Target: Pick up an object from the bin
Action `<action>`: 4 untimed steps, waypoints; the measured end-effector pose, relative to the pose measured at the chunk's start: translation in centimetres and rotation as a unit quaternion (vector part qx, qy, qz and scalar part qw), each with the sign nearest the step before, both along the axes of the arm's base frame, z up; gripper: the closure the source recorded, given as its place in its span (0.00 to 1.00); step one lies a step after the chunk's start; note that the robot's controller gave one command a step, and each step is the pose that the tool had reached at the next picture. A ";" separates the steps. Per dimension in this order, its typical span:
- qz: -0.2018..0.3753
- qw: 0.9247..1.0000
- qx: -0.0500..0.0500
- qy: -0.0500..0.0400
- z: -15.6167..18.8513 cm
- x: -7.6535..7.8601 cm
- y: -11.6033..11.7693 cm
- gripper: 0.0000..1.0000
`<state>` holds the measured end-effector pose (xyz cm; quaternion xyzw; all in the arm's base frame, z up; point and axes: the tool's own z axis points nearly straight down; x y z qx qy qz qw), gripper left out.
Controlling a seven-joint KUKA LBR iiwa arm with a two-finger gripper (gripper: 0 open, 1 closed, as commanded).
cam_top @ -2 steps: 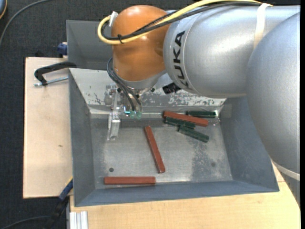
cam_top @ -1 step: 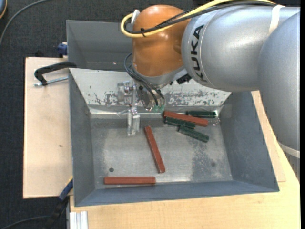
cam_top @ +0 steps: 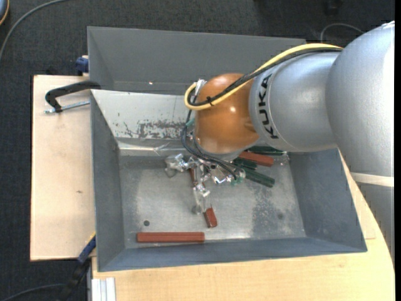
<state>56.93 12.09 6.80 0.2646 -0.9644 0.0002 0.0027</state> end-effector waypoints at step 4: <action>0.084 0.996 0.001 -0.011 17.2 1.5 -8.0 1.00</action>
Offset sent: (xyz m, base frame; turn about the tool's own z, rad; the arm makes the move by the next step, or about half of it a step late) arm 0.0290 -0.0633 0.0020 0.1297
